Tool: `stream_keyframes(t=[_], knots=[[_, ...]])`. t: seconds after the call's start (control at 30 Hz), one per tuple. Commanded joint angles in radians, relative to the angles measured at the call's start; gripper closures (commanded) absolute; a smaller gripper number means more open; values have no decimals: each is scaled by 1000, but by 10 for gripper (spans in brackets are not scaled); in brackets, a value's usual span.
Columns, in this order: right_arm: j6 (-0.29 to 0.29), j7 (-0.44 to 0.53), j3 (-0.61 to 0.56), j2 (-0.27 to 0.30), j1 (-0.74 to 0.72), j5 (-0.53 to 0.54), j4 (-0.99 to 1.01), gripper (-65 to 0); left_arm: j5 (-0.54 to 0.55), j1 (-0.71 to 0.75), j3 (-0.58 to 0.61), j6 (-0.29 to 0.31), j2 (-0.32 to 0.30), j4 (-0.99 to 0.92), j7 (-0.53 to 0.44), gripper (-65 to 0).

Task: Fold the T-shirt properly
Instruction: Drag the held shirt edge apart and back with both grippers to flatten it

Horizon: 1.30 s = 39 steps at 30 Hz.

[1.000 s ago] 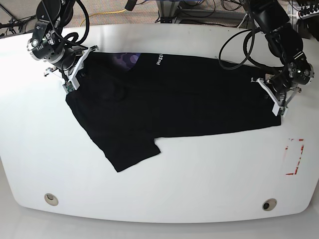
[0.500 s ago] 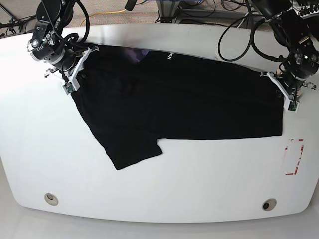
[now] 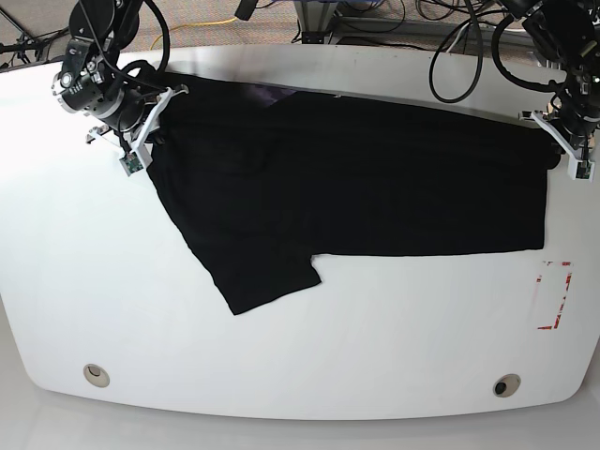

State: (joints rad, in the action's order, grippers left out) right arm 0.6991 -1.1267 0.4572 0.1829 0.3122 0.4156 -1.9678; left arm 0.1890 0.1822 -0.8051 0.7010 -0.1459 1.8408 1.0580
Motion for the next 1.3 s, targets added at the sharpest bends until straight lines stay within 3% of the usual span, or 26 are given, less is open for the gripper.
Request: stream_keyframes(t=[0.0, 0.17, 0.23, 0.37, 0.47, 0.63, 0.73, 0.83, 1.03, 1.27], knots=[[-1, 14, 7, 16, -5, -5, -14, 0, -3, -10, -9, -3, -33, -16, -17, -18], [-1, 14, 7, 22, -5, -11, -14, 0, -3, -11, -6, -3, -65, -57, -17, -43], [-1, 14, 7, 22, -5, -11, -14, 0, -3, -10, -6, -3, -77, -71, -17, -93], [-1, 14, 7, 23, -5, -11, -14, -30, -3, -8, -9, -3, -97, -95, -17, -260], [-1, 10, 7, 23, -3, -13, -14, -105, -4, -6, -12, -3, -106, -102, -17, -361], [-1, 9, 7, 23, 15, -5, -25, -257, -4, -6, -12, -3, -110, -99, -17, -365], [-1, 9, 7, 17, 21, -4, -46, -301, -1, -6, -12, -3, -110, -88, -17, -365], [-1, 10, 7, 16, 38, 22, -49, -292, 0, -6, -12, -3, -110, -53, -17, -367], [-1, 9, 7, 25, 60, 228, -48, -292, 131, -2, -13, -3, -110, 23, -15, -367], [-1, 7, -1, 19, 74, 389, -43, -290, 175, -6, 0, -3, -103, 27, -15, -365]])
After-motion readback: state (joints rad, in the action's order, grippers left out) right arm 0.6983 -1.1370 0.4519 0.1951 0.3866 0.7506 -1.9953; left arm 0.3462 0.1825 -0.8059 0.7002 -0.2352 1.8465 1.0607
